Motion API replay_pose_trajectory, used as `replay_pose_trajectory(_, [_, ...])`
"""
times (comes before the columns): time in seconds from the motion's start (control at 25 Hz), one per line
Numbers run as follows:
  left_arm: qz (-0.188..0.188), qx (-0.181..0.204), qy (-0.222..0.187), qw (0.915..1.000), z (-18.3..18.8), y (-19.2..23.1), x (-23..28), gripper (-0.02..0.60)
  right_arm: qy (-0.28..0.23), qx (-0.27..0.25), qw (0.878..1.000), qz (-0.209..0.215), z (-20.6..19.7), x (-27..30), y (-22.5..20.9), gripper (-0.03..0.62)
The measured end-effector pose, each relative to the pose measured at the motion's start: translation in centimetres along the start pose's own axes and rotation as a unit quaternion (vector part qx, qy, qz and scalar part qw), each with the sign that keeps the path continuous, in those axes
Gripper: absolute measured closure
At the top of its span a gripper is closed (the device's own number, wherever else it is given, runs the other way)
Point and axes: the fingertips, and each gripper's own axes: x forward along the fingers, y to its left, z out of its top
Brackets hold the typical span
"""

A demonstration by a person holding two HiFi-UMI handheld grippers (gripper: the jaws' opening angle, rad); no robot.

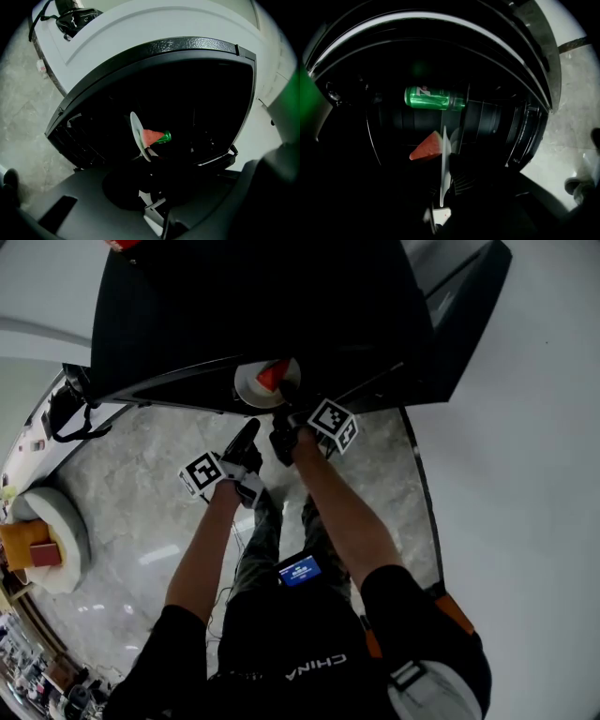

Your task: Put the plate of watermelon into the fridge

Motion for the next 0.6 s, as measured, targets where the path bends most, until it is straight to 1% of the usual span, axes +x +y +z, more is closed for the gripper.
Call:
replay_pose_trajectory(0.08, [0.005,0.000,0.001,1.0000,-0.1,0.6,-0.1,0.545,-0.004,0.002,1.000,-0.002,0.1,0.2,-0.4,0.563])
replay_pose_trajectory(0.4, [0.003,-0.010,0.003,0.9999,-0.8,1.7,-1.1,0.545,-0.005,-0.008,1.000,-0.015,0.0,1.3,-0.7,0.565])
replay_pose_trajectory(0.52, [0.004,-0.004,0.006,1.0000,-0.8,2.0,-0.9,0.545,-0.006,-0.014,1.000,-0.021,0.2,1.6,-0.5,0.563])
replay_pose_trajectory(0.6, [-0.004,0.002,0.012,0.9999,-0.8,2.0,-0.3,0.545,-0.004,-0.025,0.999,-0.030,0.2,1.9,-0.3,0.563])
